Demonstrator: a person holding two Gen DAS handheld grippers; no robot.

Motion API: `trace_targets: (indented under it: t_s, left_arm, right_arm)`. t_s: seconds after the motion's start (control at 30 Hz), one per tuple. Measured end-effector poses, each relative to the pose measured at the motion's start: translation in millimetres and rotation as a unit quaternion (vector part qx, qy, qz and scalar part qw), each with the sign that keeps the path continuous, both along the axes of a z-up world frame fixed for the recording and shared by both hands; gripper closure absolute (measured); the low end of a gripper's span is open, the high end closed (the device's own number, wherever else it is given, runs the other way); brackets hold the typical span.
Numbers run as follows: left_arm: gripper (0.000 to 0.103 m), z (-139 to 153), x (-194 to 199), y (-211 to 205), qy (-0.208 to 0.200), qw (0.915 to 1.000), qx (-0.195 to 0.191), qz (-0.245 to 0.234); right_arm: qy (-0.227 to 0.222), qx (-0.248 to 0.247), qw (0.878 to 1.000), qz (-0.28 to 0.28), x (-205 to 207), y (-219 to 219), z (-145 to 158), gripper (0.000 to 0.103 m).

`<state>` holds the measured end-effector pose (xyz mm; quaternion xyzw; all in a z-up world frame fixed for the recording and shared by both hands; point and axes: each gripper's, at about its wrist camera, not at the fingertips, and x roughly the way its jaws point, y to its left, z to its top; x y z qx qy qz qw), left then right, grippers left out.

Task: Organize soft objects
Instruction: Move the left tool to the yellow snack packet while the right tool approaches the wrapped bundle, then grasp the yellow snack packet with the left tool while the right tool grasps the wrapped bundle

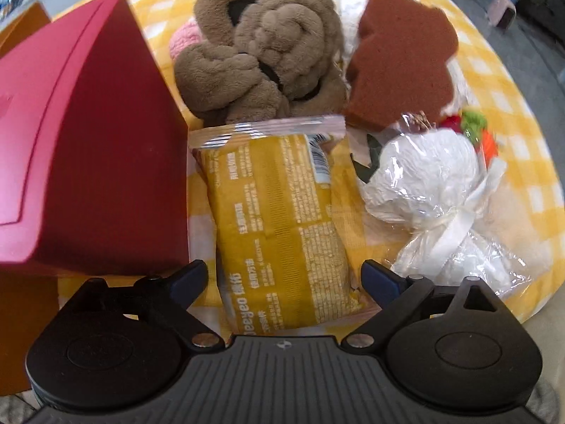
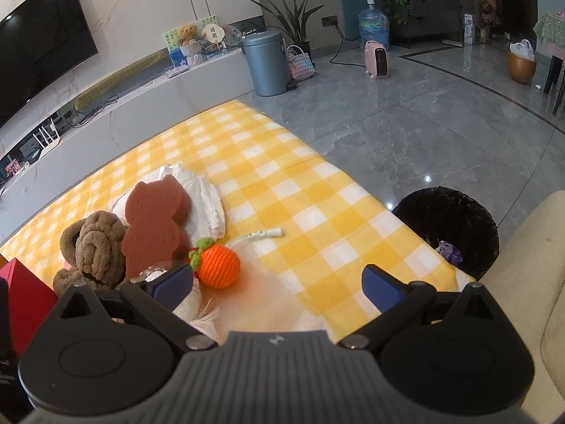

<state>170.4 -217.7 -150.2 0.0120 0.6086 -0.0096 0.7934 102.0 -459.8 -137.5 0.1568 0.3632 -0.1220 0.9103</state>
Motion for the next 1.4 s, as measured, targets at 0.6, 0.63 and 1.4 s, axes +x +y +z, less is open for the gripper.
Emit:
trace_targets:
  t_s: [0.6, 0.63, 1.4]
  left_arm:
    - [0.015, 12.8, -29.1, -4.5, -0.032, 0.9931, 0.014, -0.112]
    - [0.013, 11.7, -26.6, -4.5, -0.033, 0.994, 0.013, -0.104]
    - [0.052, 68.6, -67.1, 44.9, -0.107, 0.9676, -0.051, -0.223]
  right_arm:
    - [0.006, -0.022, 0.996, 0.082, 1.7, 26.6, 3.6, 0.018]
    - [0.007, -0.021, 0.996, 0.082, 1.7, 26.1, 2.8, 0.018]
    - [0.017, -0.041, 0.993, 0.108, 3.5, 41.8, 3.9, 0.018]
